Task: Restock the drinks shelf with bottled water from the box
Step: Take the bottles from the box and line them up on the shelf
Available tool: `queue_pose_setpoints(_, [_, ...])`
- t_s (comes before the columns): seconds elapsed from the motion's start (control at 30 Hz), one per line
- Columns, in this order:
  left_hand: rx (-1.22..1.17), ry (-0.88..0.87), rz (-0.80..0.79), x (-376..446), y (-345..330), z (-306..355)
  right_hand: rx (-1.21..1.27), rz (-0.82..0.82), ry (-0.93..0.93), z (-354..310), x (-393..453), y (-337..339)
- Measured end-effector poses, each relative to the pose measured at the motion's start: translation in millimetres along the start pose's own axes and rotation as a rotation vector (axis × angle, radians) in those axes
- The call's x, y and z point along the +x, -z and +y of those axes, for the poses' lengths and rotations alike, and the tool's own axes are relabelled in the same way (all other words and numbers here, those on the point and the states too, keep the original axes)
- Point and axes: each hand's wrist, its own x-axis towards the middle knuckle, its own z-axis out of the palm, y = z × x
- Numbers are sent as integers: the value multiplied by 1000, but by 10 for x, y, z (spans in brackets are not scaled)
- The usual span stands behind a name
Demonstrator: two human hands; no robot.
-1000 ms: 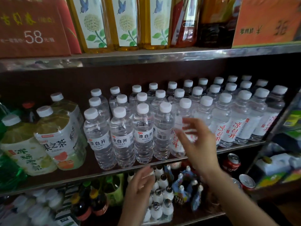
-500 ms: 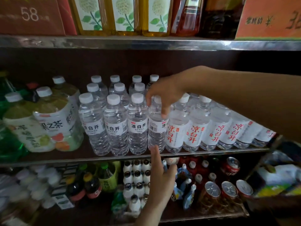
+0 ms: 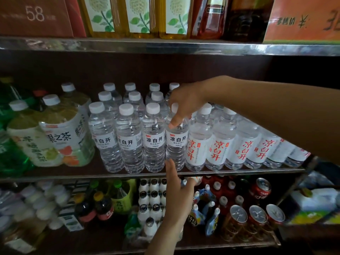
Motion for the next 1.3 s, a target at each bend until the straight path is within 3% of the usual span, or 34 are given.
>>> queue_pose_setpoints(0.13, [25,3,-21,3,8,7,8,-19,5,41,-22,-32])
queue_pose_setpoints(0.33, [4,21,-17,-67,49,58,121,147,-26,171,-332,90])
queue_pose_setpoints(0.47, [-122,64,-32,-233,-22,24,152,159,-105,466,-558,141])
queue_pose_setpoints(0.6, [-234,183,-89,-237,-153,125,178,149,-135,602,-645,135])
queue_pose_setpoints(0.7, [-302,169,-152,-127,-228,241,173,86,-131,558,-592,86])
queue_pose_setpoints(0.93, [-611,271,-93,16,-327,369,66,-39,-152,408,-394,-73])
queue_pose_setpoints(1.3, [-559,305,-112,-37,-441,387,20,38,-139,435,-307,-188])
